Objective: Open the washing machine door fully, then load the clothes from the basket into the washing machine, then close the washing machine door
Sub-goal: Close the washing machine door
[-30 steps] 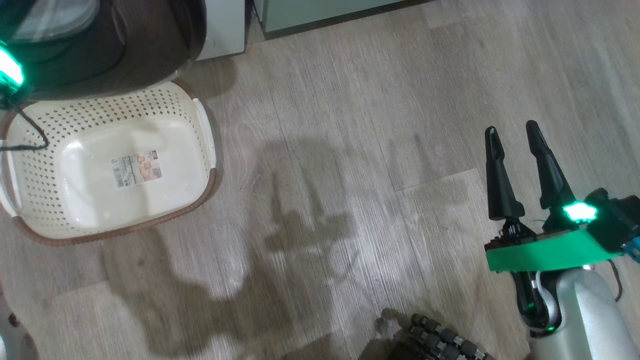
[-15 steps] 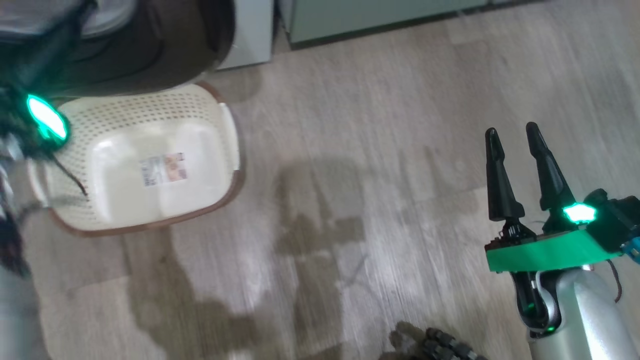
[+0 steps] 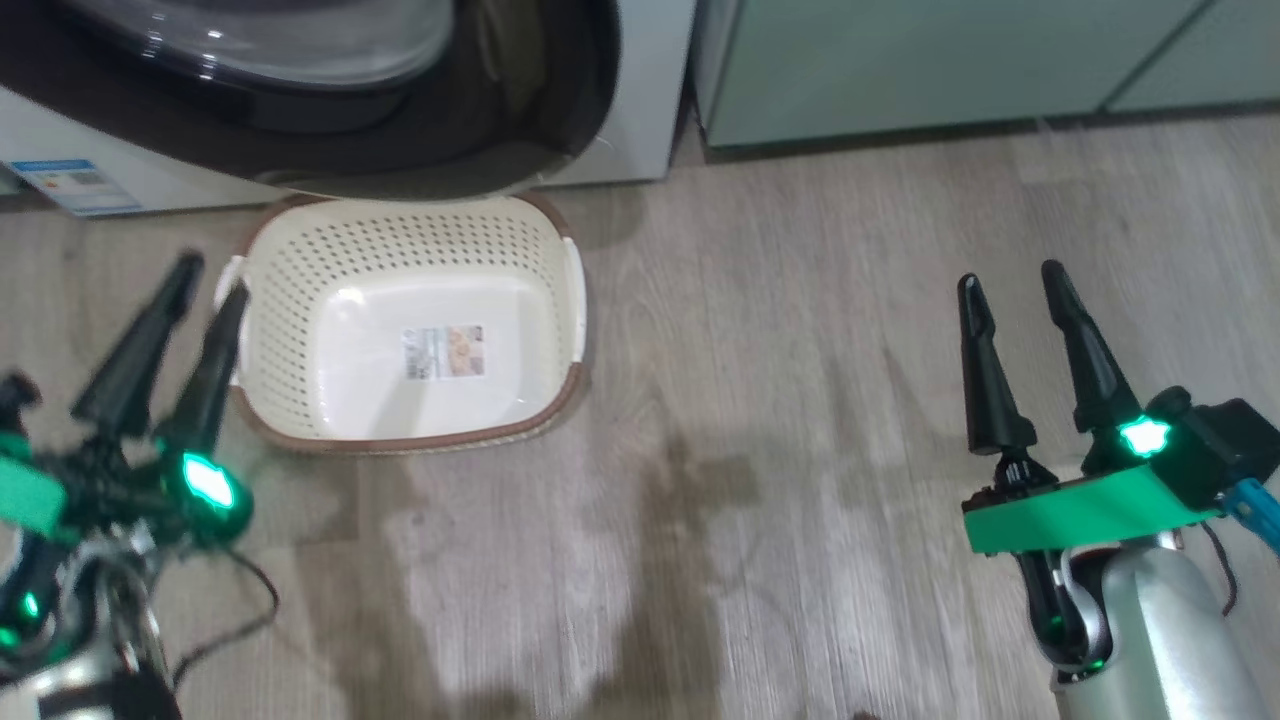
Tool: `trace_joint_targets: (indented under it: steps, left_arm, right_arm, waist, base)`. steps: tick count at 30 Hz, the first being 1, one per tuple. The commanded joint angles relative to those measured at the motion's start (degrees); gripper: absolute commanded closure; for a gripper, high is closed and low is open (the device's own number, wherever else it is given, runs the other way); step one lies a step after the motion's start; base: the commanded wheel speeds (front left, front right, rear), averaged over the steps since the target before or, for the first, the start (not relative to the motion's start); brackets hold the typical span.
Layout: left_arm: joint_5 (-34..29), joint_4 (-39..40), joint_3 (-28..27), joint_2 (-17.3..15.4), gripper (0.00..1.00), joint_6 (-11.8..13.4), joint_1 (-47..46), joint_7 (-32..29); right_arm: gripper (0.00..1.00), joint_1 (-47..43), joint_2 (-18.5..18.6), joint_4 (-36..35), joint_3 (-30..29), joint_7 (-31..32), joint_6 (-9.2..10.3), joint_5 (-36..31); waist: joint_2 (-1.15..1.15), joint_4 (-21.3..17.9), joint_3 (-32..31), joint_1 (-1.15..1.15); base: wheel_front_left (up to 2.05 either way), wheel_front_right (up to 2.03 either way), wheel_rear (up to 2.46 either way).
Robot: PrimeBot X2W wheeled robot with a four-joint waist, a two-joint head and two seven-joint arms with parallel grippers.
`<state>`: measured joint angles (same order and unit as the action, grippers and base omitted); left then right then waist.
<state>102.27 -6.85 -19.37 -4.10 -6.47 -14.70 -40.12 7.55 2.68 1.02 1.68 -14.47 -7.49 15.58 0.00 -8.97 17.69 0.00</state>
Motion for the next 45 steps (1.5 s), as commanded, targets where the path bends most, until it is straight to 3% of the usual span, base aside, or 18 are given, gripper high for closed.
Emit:
trace_joint_targets:
  steps: [1,10,13,18,23,29,37,45]
  left_arm:
    - [-0.1,2.6,-2.5,-0.7,0.0,-0.7,0.2,0.8]
    - [-5.5,10.5,-0.3,1.2,0.0,-1.0,7.2,14.2]
    - [-12.4,14.4,2.6,1.2,0.0,-1.0,7.7,20.9]
    - [-34.4,20.7,10.0,-0.5,0.0,-1.0,7.8,33.5]
    - [-55.9,21.9,16.7,-3.7,0.0,-1.0,8.2,44.1]
    - [-73.9,20.2,21.2,-5.2,0.0,3.5,9.9,49.7]
    - [-84.3,15.9,23.9,-6.2,0.0,8.1,13.2,51.9]
    - [-86.5,10.0,24.8,-6.2,0.0,9.2,15.4,53.4]
  right_arm:
    - [0.0,-0.1,0.2,-1.4,1.1,-0.5,0.0,-0.5]
    - [0.0,-1.5,0.2,-0.8,-0.4,-0.5,0.0,-1.6]
    - [0.0,-1.5,0.2,-1.0,-1.1,-0.2,0.0,-2.2]
    - [0.0,-1.4,0.2,-1.5,-2.4,0.4,0.0,-3.2]
    - [0.0,-1.5,0.2,-1.9,-3.9,1.2,0.0,-4.4]
    - [0.0,-2.9,0.2,-2.1,-5.0,2.4,0.0,-5.4]
    - [0.0,-6.1,0.2,-1.1,-5.4,3.1,0.0,-5.1]
    - [0.0,-9.1,0.2,-0.5,-5.4,3.6,0.0,-4.8]
  waist:
    - [0.0,1.2,-1.3,0.0]
    - [0.0,4.6,-3.3,0.0]
    - [0.0,5.4,-3.7,0.0]
    - [0.0,6.4,-5.0,0.0]
    - [0.0,6.8,-7.1,0.0]
    - [0.0,6.9,-10.0,0.0]
    - [0.0,7.0,-12.7,0.0]
    - [0.0,7.0,-15.3,0.0]
  base:
    - [0.0,0.0,0.0]
    - [0.0,0.0,0.0]
    - [0.0,0.0,0.0]
    - [0.0,0.0,0.0]
    - [0.0,0.0,0.0]
    - [0.0,0.0,0.0]
    - [0.0,0.0,0.0]
    - [0.0,0.0,0.0]
